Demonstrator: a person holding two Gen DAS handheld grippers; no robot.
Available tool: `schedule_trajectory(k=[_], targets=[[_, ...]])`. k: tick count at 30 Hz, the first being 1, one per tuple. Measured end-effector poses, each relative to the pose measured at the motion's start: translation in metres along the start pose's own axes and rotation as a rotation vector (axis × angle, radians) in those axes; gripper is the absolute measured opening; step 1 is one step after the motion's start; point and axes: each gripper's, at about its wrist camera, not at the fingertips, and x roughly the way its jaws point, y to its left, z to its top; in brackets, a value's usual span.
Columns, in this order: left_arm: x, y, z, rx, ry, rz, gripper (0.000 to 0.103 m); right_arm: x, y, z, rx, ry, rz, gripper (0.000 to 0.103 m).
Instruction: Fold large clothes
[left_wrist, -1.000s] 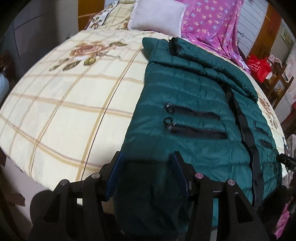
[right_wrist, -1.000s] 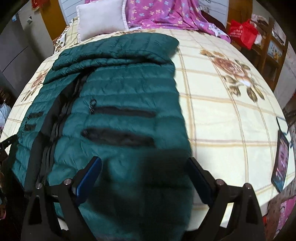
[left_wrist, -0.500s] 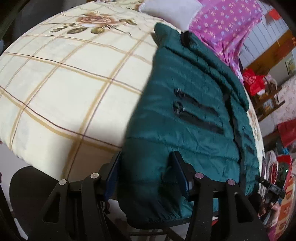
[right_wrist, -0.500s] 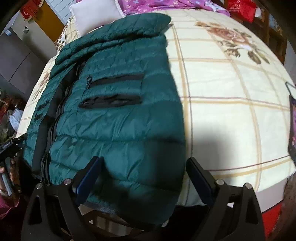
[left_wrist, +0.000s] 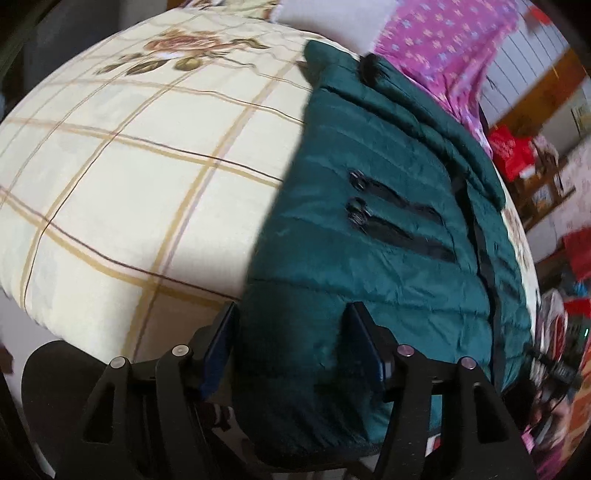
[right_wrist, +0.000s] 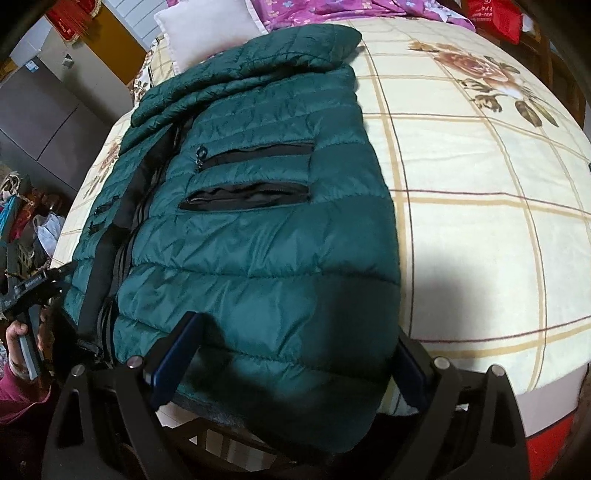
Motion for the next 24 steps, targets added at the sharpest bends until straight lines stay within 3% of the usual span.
schedule_trajectory(k=[7, 10, 12, 14, 19, 24], targets=[[0.002, -0.006, 0.001, 0.003, 0.022, -0.010, 0.043, 0.002, 0.005, 0.000, -0.006, -0.026, 0.102, 0.096], [0.002, 0.000, 0.003, -0.040, 0.003, -0.035, 0.043, 0.002, 0.004, -0.002, -0.015, -0.048, 0.117, 0.096], [0.003, -0.007, 0.001, -0.008, 0.003, -0.008, 0.043, 0.002, 0.005, -0.002, -0.024, -0.047, 0.116, 0.096], [0.005, -0.016, -0.002, 0.052, 0.021, 0.009, 0.042, 0.003, 0.007, -0.001, -0.048, -0.047, 0.117, 0.090], [-0.002, -0.019, 0.003, 0.066, 0.011, -0.006, 0.006, 0.004, 0.007, 0.002, -0.058, -0.060, 0.128, 0.057], [-0.011, -0.022, 0.006, 0.088, -0.026, -0.026, 0.000, 0.002, 0.001, 0.003, -0.033, -0.078, 0.143, 0.045]])
